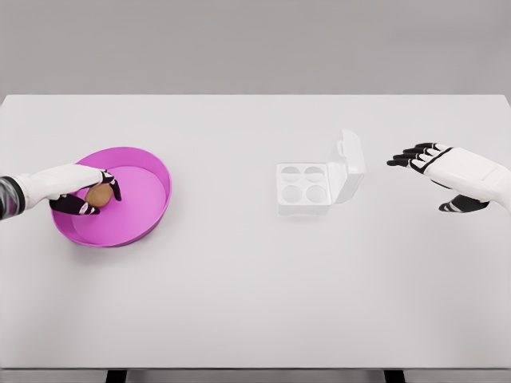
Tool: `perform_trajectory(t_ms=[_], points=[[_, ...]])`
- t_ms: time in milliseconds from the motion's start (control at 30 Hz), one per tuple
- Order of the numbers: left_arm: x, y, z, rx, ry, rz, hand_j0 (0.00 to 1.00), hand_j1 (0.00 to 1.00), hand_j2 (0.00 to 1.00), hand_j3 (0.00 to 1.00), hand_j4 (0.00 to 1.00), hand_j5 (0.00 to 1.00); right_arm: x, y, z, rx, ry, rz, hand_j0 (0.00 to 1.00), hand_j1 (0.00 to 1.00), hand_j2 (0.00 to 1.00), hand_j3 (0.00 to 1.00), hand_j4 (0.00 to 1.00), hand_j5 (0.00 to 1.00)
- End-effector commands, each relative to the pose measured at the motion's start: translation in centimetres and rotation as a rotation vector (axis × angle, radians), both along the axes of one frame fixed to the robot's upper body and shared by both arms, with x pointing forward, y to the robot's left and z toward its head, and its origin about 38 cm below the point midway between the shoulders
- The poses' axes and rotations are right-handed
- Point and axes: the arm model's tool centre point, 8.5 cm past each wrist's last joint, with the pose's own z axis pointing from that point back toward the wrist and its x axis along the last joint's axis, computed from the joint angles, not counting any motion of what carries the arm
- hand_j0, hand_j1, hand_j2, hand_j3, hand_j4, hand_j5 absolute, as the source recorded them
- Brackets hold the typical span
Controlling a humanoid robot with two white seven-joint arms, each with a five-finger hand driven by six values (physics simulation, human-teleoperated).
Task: Pack egg into the box and close the box lid
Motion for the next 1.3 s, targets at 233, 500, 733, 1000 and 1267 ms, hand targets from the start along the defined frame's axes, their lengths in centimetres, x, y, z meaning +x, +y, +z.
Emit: perform_trajectory(t_ms=[233, 500, 733, 1000, 1267], points=[[0.4, -0.5, 1.0, -0.035, -0.024, -0.004, 0.45, 0.45, 0.45, 0.45, 0.45, 0.45, 0.0, 0.0, 0.0, 0.004, 0.001, -0.002, 1.00, 1.00, 1.00, 1.00, 1.00, 1.00], [0.9, -2.0, 1.9, -0.070, -0.054, -0.030, 0.44, 0.44, 0.44, 0.44, 0.44, 0.44, -0.1, -0.1, -0.1, 0.004, 0.004, -0.003, 1.00, 1.00, 1.00, 1.00, 1.00, 1.00], [0.8, -3.1, 2.9, -0.121, -0.074, -0.056, 0.43, 0.43, 0.43, 0.43, 0.43, 0.43, -0.1, -0.1, -0.1, 0.006, 0.004, -0.003, 1.00, 1.00, 1.00, 1.00, 1.00, 1.00], [0.6, -5.0, 4.2, -0.180, -0.113, -0.097, 0.43, 0.43, 0.43, 0.43, 0.43, 0.43, -0.1, 0.0, -0.1, 0.006, 0.004, -0.001, 1.00, 1.00, 1.00, 1.00, 1.00, 1.00], [0.7, -6.8, 4.6, -0.218, -0.131, -0.133, 0.43, 0.43, 0.43, 0.43, 0.43, 0.43, -0.1, 0.0, 0.0, 0.006, 0.003, -0.002, 1.00, 1.00, 1.00, 1.00, 1.00, 1.00]])
